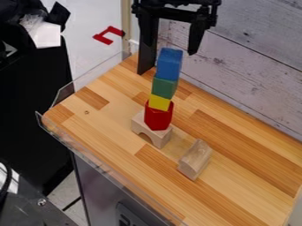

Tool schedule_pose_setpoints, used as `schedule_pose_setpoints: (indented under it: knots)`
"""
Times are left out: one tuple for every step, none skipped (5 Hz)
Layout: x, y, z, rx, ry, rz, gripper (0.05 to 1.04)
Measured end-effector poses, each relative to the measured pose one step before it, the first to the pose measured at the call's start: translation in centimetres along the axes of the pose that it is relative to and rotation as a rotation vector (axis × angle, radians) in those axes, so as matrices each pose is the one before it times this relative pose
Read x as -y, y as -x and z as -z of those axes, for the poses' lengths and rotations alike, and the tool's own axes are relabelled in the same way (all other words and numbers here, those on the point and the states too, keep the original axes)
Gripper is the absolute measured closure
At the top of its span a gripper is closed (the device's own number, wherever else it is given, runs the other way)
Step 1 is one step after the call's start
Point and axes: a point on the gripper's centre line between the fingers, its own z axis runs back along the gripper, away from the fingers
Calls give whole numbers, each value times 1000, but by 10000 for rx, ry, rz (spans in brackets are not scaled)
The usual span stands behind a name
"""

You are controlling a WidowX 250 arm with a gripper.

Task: It took the blue cube from the tower and put it and the right edge of the table

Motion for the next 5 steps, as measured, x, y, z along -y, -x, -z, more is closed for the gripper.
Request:
schedule_pose_setpoints:
  knots:
    - [-3, 246, 496, -57, 96, -69, 83]
    - [297, 184, 597, 29, 250, 68, 118]
    - [83, -57, 702, 48, 61, 138, 404]
    - [210, -102, 441, -44, 125, -3, 551]
    - [72, -242, 83, 33, 74, -97, 551]
